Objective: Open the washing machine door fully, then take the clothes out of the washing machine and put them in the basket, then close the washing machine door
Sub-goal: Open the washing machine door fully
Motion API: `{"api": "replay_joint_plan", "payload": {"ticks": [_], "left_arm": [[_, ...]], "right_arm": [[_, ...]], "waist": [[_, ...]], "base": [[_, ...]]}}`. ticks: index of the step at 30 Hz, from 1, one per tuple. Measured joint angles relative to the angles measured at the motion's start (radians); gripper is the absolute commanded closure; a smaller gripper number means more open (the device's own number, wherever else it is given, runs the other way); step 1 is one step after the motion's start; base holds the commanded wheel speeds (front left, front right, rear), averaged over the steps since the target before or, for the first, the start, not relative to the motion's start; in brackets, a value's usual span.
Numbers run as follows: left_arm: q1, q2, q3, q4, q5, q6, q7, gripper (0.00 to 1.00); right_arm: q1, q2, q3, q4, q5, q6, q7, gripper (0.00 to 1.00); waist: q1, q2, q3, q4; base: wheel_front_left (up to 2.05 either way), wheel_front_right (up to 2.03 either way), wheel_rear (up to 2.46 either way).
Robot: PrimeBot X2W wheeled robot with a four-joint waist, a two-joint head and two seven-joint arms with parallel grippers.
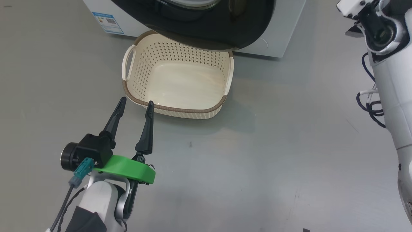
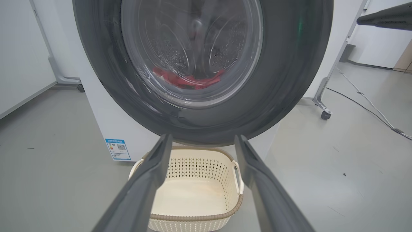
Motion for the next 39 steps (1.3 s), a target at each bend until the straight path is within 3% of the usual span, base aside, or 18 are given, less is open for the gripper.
{"api": "replay_joint_plan", "payload": {"ticks": [11, 23, 28, 29, 30, 31, 39], "left_arm": [[0.037, 0.001, 0.050, 0.000, 0.018, 0.000, 0.000, 0.00], [0.083, 0.002, 0.089, -0.008, 0.028, 0.005, 0.000, 0.00], [0.091, 0.003, 0.092, -0.014, 0.028, 0.005, 0.000, 0.00], [0.093, 0.003, 0.094, -0.014, 0.028, 0.005, 0.000, 0.00], [0.094, 0.003, 0.095, -0.015, 0.028, 0.005, 0.000, 0.00], [0.096, 0.003, 0.097, -0.016, 0.028, 0.005, 0.000, 0.00], [0.102, 0.003, 0.106, -0.023, 0.028, 0.005, 0.000, 0.00]], "right_arm": [[0.215, -0.028, 0.200, -0.155, -0.185, 0.000, -0.235, 1.00], [0.443, -0.049, 0.178, -0.211, -0.257, -0.003, -0.495, 1.00], [0.523, -0.046, 0.177, -0.240, -0.289, -0.042, -0.548, 1.00], [0.536, -0.043, 0.176, -0.245, -0.290, -0.048, -0.548, 0.78], [0.550, -0.039, 0.175, -0.252, -0.290, -0.055, -0.548, 0.09], [0.564, -0.033, 0.173, -0.258, -0.291, -0.061, -0.548, 0.00], [0.643, -0.007, 0.148, -0.303, -0.293, -0.099, -0.548, 0.00]], "waist": [[0.0000, 0.0000, -0.072, -0.053], [0.0000, 0.0000, -0.133, -0.108], [0.0000, 0.0000, -0.144, -0.121], [0.0000, 0.0000, -0.145, -0.123], [0.0000, 0.0000, -0.146, -0.124], [0.0000, 0.0000, -0.147, -0.126], [0.0000, 0.0000, -0.151, -0.136]], "base": [[0.00, 0.00, 0.00], [0.00, 0.00, 0.00], [0.00, 0.00, 0.00], [0.00, 0.00, 0.00], [0.00, 0.00, 0.00], [0.00, 0.00, 0.00], [0.00, 0.00, 0.00]]}}
